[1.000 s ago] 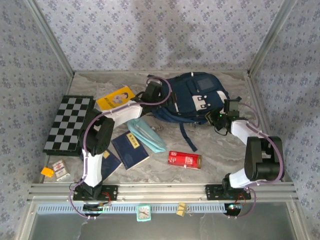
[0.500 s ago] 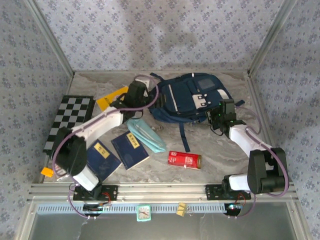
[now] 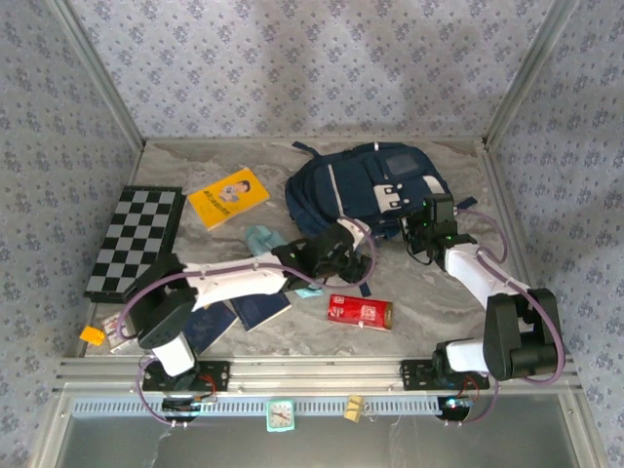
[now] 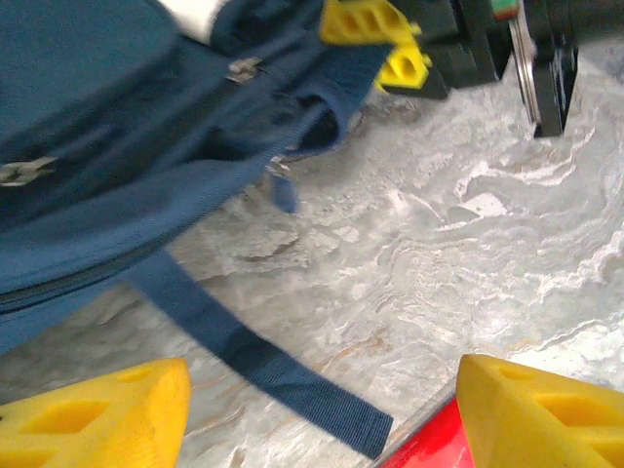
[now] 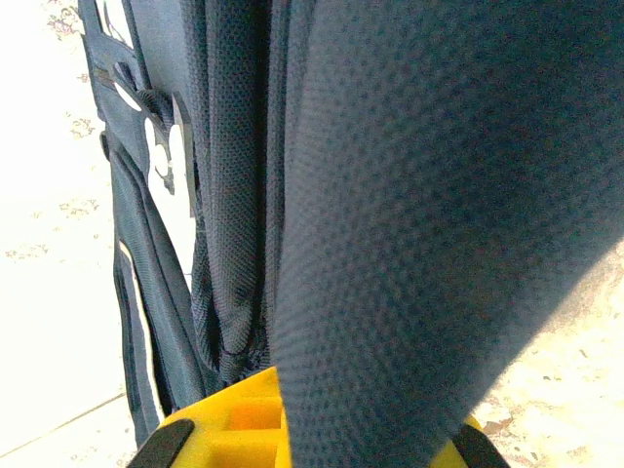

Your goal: Pack books, pencil case, and school supplies into a backpack

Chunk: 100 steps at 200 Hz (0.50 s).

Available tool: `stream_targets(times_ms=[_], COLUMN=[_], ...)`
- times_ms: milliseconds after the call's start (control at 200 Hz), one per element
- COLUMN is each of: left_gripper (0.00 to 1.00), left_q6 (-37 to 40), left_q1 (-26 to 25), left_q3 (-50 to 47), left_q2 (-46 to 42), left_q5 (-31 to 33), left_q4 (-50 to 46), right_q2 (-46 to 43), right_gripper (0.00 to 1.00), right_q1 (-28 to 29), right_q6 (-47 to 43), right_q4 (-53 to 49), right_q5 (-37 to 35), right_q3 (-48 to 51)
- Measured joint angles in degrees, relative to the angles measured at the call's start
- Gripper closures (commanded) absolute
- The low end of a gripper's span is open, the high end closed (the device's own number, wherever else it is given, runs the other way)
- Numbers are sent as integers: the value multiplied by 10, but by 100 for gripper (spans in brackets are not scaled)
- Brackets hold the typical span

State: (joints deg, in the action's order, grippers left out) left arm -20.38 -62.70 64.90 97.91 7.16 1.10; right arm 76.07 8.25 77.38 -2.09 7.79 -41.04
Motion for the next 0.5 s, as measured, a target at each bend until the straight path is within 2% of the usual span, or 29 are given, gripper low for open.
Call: stream_targets(times_ms=[255, 500], left_gripper=[32, 37], left_q6=[13, -1], left_q1=[-6, -4], left_q3=[45, 108], left_q2=[129, 198], left_q5=[50, 132], left_q4=[36, 53], right_q2=[-1, -5], right_gripper=[100, 100], right_q1=[4, 11], right_q6=[5, 9], right_q4=[0, 0], right_q5=[-2, -6], right_q3=[0, 0])
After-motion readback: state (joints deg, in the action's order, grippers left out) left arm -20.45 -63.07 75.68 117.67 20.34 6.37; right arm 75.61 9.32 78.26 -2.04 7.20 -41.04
